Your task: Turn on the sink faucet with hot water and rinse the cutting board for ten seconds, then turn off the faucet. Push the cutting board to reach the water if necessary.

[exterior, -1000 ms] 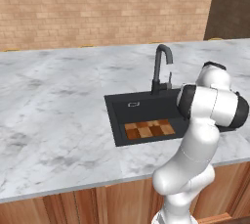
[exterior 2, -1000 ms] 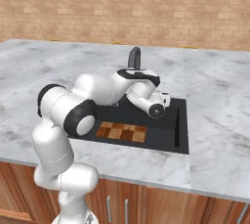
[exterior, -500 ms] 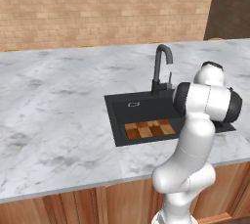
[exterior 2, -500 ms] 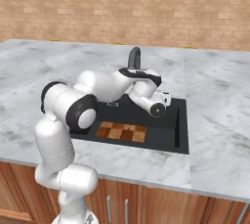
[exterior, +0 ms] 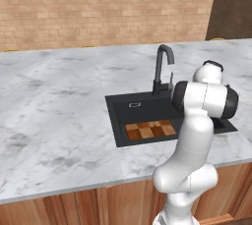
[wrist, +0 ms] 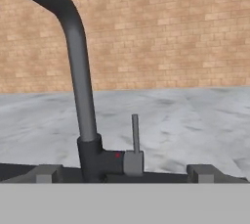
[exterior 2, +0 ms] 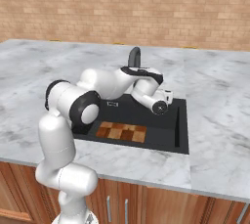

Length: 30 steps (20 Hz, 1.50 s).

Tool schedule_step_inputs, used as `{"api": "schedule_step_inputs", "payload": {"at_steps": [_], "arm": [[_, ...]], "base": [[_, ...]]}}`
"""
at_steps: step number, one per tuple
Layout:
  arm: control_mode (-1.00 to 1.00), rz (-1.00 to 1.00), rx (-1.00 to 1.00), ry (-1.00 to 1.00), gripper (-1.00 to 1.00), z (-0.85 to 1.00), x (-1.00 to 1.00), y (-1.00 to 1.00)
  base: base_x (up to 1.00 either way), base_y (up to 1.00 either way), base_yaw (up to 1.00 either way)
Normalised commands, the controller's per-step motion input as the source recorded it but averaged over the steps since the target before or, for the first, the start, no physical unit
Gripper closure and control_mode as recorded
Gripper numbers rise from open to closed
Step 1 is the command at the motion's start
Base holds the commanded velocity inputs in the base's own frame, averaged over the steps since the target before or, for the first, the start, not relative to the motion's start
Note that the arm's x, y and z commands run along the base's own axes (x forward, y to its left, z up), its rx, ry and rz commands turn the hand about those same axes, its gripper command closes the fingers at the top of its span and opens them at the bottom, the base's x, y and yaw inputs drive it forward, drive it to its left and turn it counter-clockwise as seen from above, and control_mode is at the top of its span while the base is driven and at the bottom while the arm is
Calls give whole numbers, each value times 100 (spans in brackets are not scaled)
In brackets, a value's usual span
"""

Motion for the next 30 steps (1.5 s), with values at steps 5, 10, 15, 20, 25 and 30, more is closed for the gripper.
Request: {"api": "schedule_step_inputs", "payload": {"at_steps": [5, 10, 15, 20, 25, 30], "arm": [[-100, 0, 0, 0, -100, 0, 17, -2], [-100, 0, 0, 0, -100, 0, 21, 0], [-100, 0, 0, 0, -100, -1, 23, 0], [-100, 0, 0, 2, -100, -14, 12, 0], [-100, 0, 0, 5, -100, -17, 7, 0], [-100, 0, 0, 1, -100, -9, 18, 0]], "base": [[0, 0, 0], [0, 0, 0], [0, 0, 0], [0, 0, 0], [0, 0, 0], [0, 0, 0]]}}
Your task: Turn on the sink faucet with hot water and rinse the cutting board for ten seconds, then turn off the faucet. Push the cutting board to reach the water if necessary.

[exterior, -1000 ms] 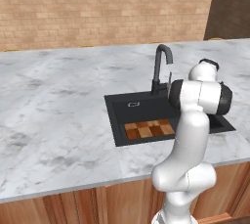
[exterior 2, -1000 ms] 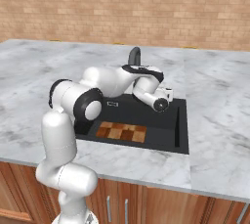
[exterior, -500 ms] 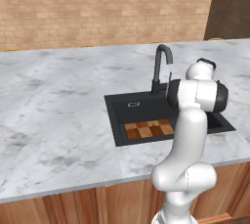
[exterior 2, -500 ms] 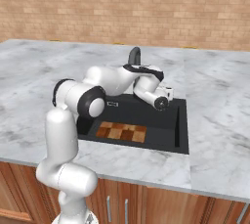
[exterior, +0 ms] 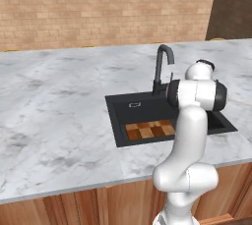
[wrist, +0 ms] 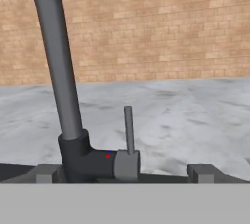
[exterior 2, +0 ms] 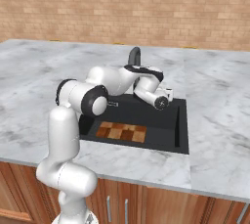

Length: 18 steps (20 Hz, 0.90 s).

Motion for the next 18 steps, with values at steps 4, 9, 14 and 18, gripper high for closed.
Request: {"api": "schedule_step_inputs", "payload": {"at_steps": [4, 9, 14, 18], "arm": [[-100, 0, 0, 0, -100, -8, 29, 0], [-100, 0, 0, 0, -100, -10, 24, -1], [-100, 0, 0, 0, -100, -10, 24, -1], [-100, 0, 0, 0, -100, -11, 25, 0]], "base": [[0, 0, 0], [0, 0, 0], [0, 0, 0], [0, 0, 0]]}}
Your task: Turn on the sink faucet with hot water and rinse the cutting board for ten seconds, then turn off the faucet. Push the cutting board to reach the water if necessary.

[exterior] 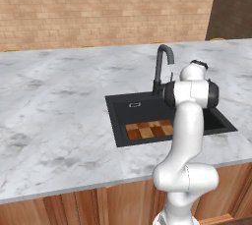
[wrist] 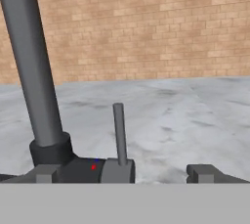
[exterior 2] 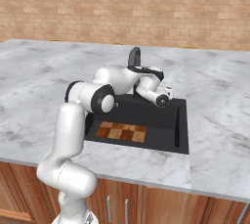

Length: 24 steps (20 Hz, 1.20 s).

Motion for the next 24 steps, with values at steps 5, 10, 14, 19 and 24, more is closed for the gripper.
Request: {"api": "schedule_step_inputs", "payload": {"at_steps": [5, 10, 14, 19, 24], "arm": [[-100, 0, 0, 0, -100, -8, 24, 0], [-100, 0, 0, 0, -100, -2, 19, 0], [-100, 0, 0, 0, -100, 0, 14, 0], [-100, 0, 0, 0, -100, 0, 16, 0], [-100, 0, 0, 1, -100, 0, 17, 3]], "base": [[0, 0, 0], [0, 0, 0], [0, 0, 0], [0, 0, 0], [0, 0, 0]]}}
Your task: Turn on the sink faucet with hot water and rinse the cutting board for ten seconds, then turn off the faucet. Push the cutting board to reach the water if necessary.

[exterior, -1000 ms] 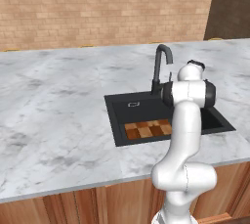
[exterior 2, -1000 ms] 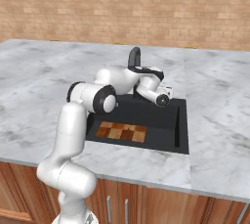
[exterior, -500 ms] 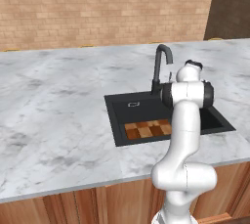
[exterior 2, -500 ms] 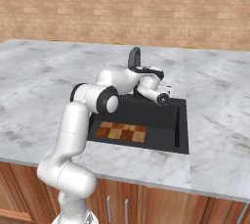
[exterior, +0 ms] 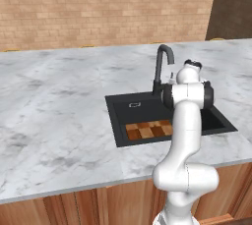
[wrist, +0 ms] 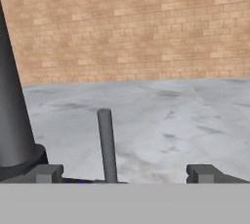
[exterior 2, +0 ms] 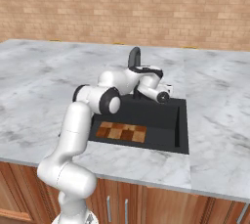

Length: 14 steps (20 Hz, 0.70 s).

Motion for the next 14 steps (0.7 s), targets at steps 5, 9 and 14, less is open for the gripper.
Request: {"api": "schedule_step_inputs", "payload": {"at_steps": [5, 9, 14], "arm": [[-100, 0, 0, 0, -100, 0, 20, 4], [-100, 0, 0, 0, -100, 0, 18, 4], [-100, 0, 0, 0, -100, 0, 15, 3]], "base": [[0, 0, 0], [0, 0, 0], [0, 0, 0]]}}
